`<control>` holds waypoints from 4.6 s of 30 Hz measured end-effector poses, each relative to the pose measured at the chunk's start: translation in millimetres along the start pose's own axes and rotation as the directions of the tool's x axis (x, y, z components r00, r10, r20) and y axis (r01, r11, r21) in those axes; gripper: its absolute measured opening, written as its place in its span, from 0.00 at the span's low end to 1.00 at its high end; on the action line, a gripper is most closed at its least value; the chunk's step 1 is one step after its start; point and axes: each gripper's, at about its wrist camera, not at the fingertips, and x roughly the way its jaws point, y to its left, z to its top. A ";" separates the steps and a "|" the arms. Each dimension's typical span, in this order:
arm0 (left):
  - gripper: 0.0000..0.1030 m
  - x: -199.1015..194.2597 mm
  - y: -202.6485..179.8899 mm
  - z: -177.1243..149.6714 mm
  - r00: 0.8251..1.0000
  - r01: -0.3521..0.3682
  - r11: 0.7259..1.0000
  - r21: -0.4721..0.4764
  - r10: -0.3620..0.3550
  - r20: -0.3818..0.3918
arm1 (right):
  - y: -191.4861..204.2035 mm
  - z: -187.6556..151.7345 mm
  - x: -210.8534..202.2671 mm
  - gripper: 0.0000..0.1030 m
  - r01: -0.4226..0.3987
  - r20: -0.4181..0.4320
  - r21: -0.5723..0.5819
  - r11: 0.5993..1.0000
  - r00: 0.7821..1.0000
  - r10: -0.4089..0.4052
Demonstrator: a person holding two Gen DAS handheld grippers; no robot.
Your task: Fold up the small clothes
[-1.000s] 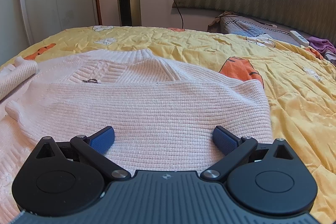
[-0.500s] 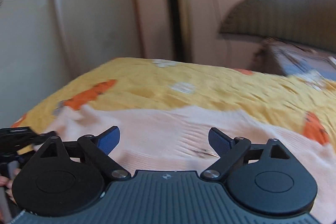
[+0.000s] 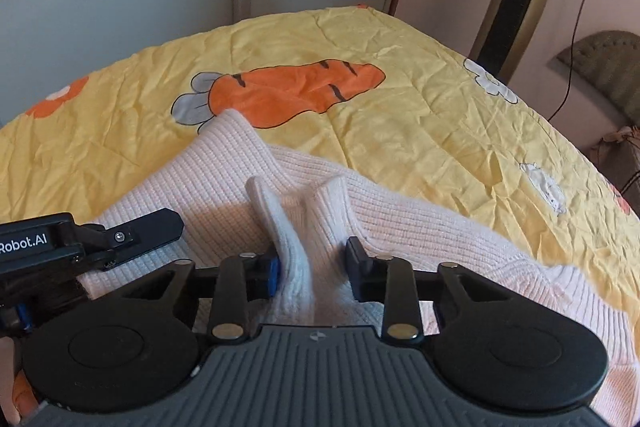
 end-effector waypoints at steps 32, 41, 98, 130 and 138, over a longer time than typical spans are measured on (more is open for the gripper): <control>0.11 6.3 -20.8 -8.2 0.996 -0.080 0.989 0.122 0.076 0.037 | -108.6 -84.0 -38.8 0.36 -0.192 0.135 0.653 0.733 0.981 0.137; 0.20 7.7 -35.9 -3.5 0.991 -0.132 0.973 0.187 0.134 0.003 | -120.9 -110.3 -40.8 0.10 -0.279 0.168 0.715 0.641 0.959 0.229; 0.70 -16.9 -184.2 -103.8 0.971 0.185 0.613 0.768 0.008 -0.240 | -310.1 -274.9 -233.1 0.51 -0.101 0.283 0.817 0.568 0.928 -0.243; 0.80 29.4 -143.6 -174.2 0.921 0.156 0.399 0.904 0.271 -0.278 | -268.2 -287.1 -192.6 0.61 -0.170 0.274 0.774 0.609 0.958 -0.081; 0.84 27.9 -131.8 -170.4 0.929 0.187 0.406 0.894 0.222 -0.295 | -274.4 -318.1 -178.3 0.01 -0.069 0.215 0.765 0.640 0.964 -0.154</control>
